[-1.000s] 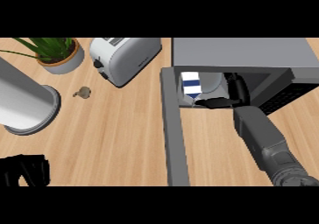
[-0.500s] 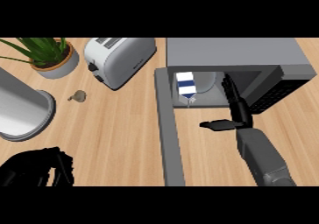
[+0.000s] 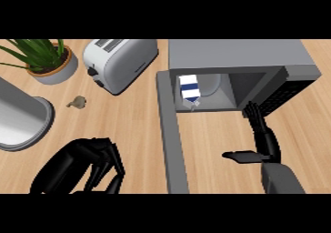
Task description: Pick up the milk, place it into the microwave and close the microwave
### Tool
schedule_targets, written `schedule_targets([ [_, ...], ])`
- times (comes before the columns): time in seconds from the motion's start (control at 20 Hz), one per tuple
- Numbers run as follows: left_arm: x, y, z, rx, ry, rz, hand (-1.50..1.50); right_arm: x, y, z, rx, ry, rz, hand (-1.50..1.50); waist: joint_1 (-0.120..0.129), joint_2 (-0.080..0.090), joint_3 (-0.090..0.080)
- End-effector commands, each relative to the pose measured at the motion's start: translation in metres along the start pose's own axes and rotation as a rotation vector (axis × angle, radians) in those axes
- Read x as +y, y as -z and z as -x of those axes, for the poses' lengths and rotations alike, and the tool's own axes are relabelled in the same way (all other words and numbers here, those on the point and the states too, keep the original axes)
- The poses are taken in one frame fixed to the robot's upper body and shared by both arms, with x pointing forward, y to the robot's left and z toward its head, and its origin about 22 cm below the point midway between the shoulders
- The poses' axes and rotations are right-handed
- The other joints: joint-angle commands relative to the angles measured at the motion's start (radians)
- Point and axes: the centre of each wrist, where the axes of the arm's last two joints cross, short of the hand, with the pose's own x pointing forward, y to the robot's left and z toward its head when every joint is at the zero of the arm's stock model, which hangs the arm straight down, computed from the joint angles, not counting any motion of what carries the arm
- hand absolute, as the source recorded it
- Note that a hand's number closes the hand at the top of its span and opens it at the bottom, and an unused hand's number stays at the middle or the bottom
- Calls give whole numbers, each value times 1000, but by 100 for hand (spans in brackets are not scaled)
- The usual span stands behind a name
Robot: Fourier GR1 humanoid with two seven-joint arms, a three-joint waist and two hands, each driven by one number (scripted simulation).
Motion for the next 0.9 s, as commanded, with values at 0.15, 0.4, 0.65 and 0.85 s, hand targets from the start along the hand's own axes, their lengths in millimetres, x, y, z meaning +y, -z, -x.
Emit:
schedule_targets([
  [0.15, -25, 51, 34, 28, 49, 129, 150, -15, -49, -20, -27, 5, 2, -150, -2, 6, 0],
  [0.4, -72, 64, 78, 124, 136, 222, 150, -47, -64, -47, -85, -14, -15, -150, -19, 8, -1],
  [0.65, -84, 82, 114, 138, 187, 201, 150, -65, -77, -84, -112, -56, -80, -150, -9, 10, -1],
  [0.85, -106, 74, 144, 82, 208, 125, 150, -76, -82, -106, -159, 23, -110, -150, -26, 13, -2],
])
